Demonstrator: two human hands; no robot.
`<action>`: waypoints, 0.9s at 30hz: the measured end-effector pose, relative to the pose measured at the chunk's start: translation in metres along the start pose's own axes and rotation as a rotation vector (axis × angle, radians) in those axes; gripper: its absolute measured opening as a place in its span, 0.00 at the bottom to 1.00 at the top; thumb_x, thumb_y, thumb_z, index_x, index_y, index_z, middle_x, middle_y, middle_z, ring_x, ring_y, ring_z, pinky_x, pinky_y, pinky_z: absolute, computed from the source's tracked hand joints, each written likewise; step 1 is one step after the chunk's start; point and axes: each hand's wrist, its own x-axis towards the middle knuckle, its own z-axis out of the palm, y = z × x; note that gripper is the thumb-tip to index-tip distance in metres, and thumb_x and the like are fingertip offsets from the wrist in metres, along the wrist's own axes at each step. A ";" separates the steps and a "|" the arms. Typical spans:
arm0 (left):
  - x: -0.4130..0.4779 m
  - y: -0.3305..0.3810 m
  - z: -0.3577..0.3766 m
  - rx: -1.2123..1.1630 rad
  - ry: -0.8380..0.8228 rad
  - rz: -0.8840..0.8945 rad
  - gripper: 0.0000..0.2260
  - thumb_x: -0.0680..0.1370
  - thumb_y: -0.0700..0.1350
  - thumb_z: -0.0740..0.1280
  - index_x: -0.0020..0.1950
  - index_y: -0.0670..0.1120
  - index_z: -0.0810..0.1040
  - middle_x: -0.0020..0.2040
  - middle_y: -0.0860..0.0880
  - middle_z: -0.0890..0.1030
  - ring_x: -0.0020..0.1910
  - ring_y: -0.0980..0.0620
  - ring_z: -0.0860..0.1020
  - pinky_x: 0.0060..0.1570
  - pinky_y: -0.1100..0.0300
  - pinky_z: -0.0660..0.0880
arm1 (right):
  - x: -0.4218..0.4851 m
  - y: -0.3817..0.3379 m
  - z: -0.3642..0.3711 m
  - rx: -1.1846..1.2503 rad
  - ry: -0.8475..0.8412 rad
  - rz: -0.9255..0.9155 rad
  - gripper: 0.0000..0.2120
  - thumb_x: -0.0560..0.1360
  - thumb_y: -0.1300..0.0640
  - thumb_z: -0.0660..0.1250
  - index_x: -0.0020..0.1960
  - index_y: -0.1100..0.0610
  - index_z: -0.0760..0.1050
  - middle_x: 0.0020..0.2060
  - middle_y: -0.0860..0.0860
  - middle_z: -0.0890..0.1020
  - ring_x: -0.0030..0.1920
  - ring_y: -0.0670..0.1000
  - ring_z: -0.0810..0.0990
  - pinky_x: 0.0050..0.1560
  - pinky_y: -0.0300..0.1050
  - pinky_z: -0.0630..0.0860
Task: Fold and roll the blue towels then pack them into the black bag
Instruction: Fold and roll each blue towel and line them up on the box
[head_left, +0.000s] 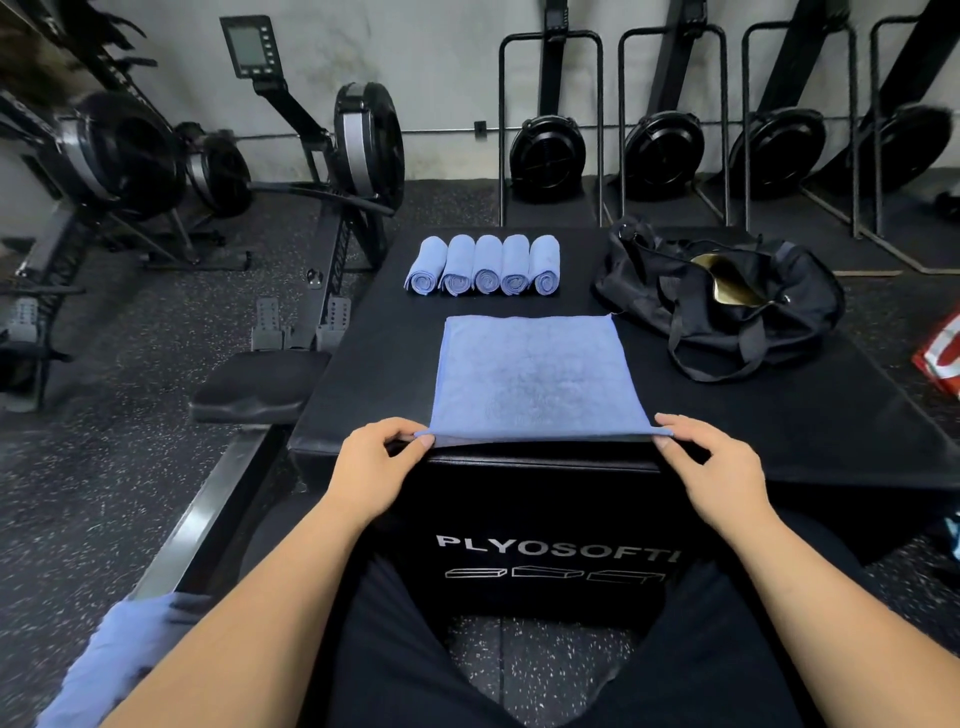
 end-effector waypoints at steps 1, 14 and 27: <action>-0.001 0.002 0.000 -0.019 0.007 -0.013 0.02 0.80 0.48 0.75 0.49 0.56 0.87 0.46 0.60 0.86 0.50 0.58 0.83 0.57 0.54 0.79 | -0.001 0.000 0.000 0.001 0.009 -0.006 0.07 0.78 0.53 0.76 0.54 0.45 0.87 0.56 0.34 0.84 0.66 0.38 0.77 0.71 0.44 0.71; -0.019 0.018 -0.001 -0.074 0.038 -0.026 0.04 0.83 0.51 0.70 0.49 0.54 0.82 0.35 0.54 0.80 0.37 0.55 0.76 0.43 0.60 0.74 | -0.007 -0.008 0.002 0.219 0.090 0.107 0.08 0.78 0.59 0.74 0.43 0.48 0.83 0.29 0.42 0.78 0.32 0.44 0.73 0.40 0.38 0.72; 0.060 0.047 -0.003 -0.213 0.005 -0.120 0.04 0.82 0.47 0.72 0.49 0.50 0.85 0.33 0.54 0.82 0.34 0.60 0.78 0.42 0.65 0.75 | 0.061 -0.025 0.010 0.246 0.037 0.214 0.03 0.77 0.52 0.76 0.46 0.50 0.85 0.29 0.41 0.80 0.36 0.46 0.75 0.46 0.45 0.72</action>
